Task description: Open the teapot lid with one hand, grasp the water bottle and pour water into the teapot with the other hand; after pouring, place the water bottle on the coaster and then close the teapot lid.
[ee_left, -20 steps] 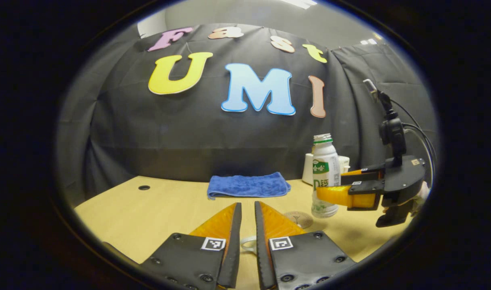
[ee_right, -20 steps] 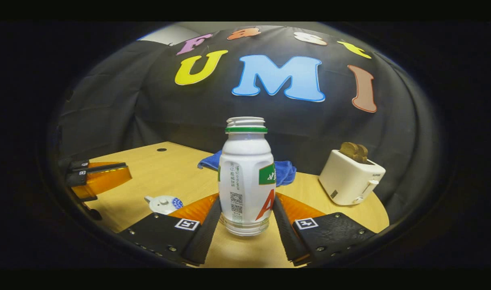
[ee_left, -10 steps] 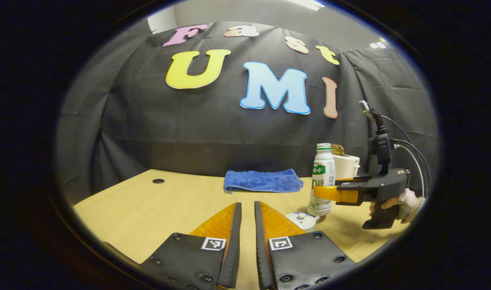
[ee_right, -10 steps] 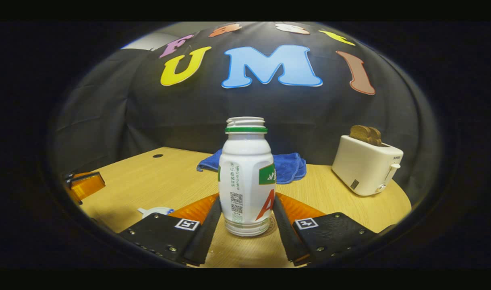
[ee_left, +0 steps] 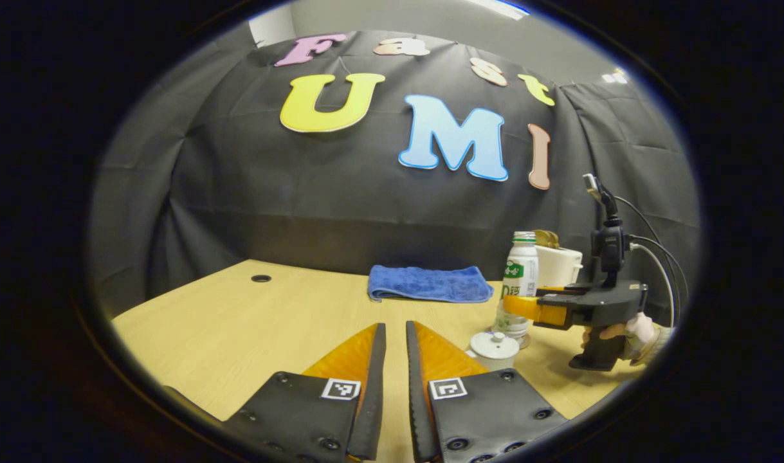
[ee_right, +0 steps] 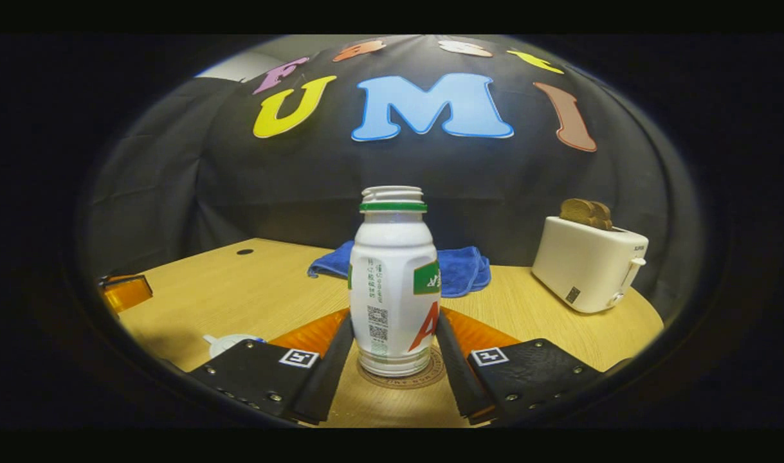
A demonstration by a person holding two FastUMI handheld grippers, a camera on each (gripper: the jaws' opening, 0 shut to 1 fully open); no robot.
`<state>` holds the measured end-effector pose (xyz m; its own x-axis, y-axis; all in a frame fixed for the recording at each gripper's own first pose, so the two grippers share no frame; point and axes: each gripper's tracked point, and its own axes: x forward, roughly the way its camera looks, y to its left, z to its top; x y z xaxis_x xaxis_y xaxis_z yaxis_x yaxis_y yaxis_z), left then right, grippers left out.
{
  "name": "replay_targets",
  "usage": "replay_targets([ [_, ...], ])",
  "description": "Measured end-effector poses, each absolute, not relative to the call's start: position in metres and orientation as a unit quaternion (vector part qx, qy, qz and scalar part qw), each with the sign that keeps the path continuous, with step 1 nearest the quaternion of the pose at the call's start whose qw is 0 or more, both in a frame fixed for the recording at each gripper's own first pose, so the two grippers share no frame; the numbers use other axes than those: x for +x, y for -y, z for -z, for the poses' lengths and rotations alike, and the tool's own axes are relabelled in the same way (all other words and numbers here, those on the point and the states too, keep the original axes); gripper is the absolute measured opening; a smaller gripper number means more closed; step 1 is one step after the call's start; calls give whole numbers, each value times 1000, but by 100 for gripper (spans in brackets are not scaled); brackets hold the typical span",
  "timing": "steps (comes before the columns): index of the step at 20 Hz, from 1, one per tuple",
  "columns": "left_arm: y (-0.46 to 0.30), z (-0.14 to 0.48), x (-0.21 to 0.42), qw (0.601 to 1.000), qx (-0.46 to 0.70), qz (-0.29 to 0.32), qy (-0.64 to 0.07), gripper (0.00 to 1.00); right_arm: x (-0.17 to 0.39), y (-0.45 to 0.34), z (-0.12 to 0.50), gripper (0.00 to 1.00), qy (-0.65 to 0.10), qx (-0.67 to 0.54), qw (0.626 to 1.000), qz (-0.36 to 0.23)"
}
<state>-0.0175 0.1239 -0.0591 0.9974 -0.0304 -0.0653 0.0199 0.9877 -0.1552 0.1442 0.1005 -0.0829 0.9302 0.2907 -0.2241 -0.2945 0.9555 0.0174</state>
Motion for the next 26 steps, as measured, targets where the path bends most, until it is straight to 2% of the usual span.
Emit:
replay_targets([
  [2,-126,58,-18,996,-79,11,-33,29,144,-101,86,71,-110,-7,983,-148],
  [3,-126,58,-19,996,-79,10,-33,25,143,-100,87,71,-109,-6,983,-148],
  [4,-127,59,-19,996,-80,10,-33,29,143,-100,86,71,-105,-5,984,-146],
  [5,-126,59,-19,996,-81,10,-33,25,143,-99,87,71,-104,-5,984,-146],
  [7,-126,60,-21,996,-83,10,-34,28,142,-99,87,71,-97,-7,985,-143],
  [9,-125,61,-20,996,-83,10,-35,25,141,-100,87,72,-94,-13,985,-143],
  [10,-125,61,-19,996,-83,11,-34,28,141,-100,88,71,-94,-13,985,-142],
  [14,-122,60,-18,996,-83,13,-33,28,138,-99,88,77,-97,7,985,-145],
  [15,-121,60,-19,996,-83,14,-32,28,137,-98,88,87,-97,11,984,-146],
  [16,-120,59,-19,996,-83,15,-31,28,135,-97,87,90,-95,13,985,-146],
  [17,-118,56,-19,996,-83,17,-30,28,134,-95,83,98,-91,12,985,-144],
  [23,-88,35,-20,996,-78,37,-13,30,106,-79,52,98,-53,13,990,-128],
  [24,-80,28,-22,996,-77,43,-7,30,98,-76,43,94,-45,17,991,-126],
  [26,-65,15,-26,996,-70,53,2,28,80,-70,26,98,-31,24,992,-118],
])
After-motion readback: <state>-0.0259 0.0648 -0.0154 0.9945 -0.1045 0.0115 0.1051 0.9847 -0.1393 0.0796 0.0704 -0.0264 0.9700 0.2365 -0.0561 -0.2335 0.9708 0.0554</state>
